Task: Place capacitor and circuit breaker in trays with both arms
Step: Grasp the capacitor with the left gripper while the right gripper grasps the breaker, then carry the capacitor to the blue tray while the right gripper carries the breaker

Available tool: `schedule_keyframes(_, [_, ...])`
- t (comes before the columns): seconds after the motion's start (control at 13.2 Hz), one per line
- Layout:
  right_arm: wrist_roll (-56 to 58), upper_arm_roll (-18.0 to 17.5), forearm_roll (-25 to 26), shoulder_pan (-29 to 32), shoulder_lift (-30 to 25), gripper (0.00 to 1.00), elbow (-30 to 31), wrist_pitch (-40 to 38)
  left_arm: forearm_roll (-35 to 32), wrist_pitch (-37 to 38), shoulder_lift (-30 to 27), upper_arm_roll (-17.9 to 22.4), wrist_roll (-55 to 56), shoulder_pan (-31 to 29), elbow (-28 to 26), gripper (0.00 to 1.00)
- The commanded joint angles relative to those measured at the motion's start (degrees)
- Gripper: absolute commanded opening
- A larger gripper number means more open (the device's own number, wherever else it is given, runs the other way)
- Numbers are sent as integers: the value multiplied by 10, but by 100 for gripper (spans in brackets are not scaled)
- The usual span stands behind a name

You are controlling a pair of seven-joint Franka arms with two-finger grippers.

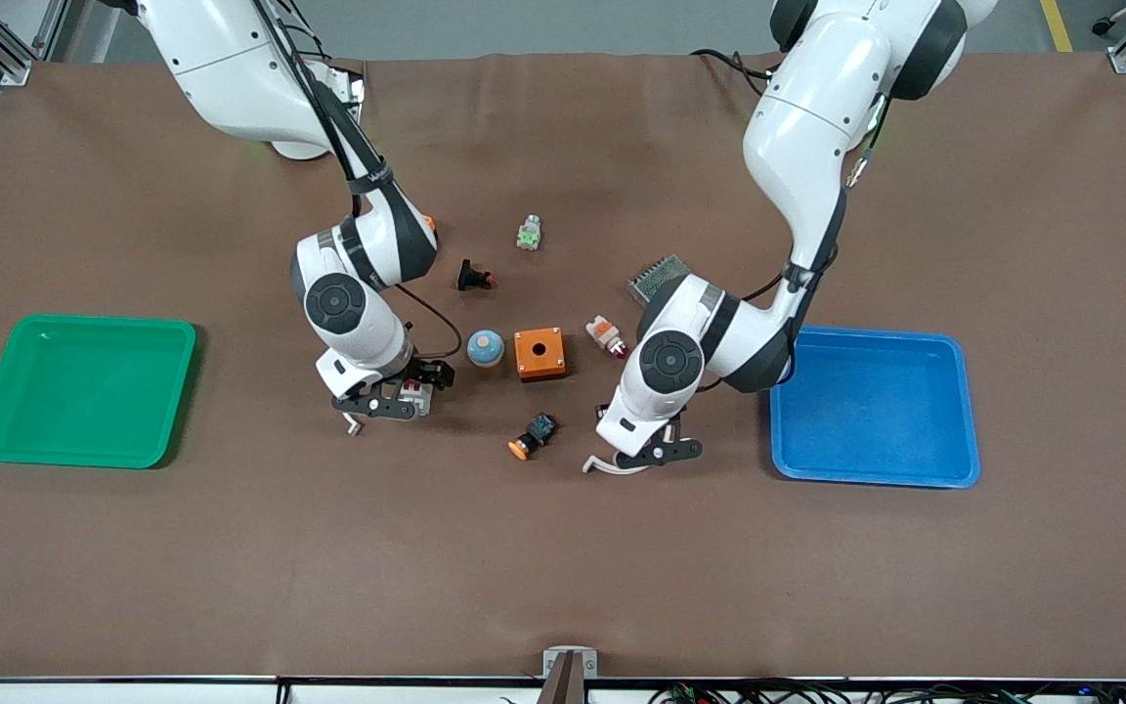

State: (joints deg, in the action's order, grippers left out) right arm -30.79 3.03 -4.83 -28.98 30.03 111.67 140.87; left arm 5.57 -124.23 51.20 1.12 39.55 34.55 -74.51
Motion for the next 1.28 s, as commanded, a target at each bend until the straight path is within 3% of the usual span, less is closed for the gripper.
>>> schedule_keyframes(0.0, [-8,7,-3,-8,7,91,0,15,-12,10,5,6,17,3,13,34])
schedule_keyframes(0.23, [-7,7,-3,-8,13,61,-7,14,-12,10,4,6,18,3,13,24])
schedule_keyframes(0.3, [-7,7,-3,-7,13,48,-11,12,-12,10,1,6,18,3,13,21])
schedule_keyframes(0.45, [-8,7,-4,-4,13,11,-15,7,-12,11,-8,6,18,2,13,18])
schedule_keyframes(0.53, [-10,7,-4,-1,12,2,-20,5,-8,11,-16,5,22,-1,13,18])
schedule_keyframes(0.68, [-11,10,-4,3,3,0,-23,-2,-4,18,-39,4,30,-10,12,18])
schedule_keyframes(0.98, [-3,11,0,73,-74,0,-49,-139,-5,120,-100,-2,12,-58,9,18])
schedule_keyframes(1.21, [56,22,72,139,-122,0,-46,-205,-5,184,-143,-1,-39,-101,-15,18])
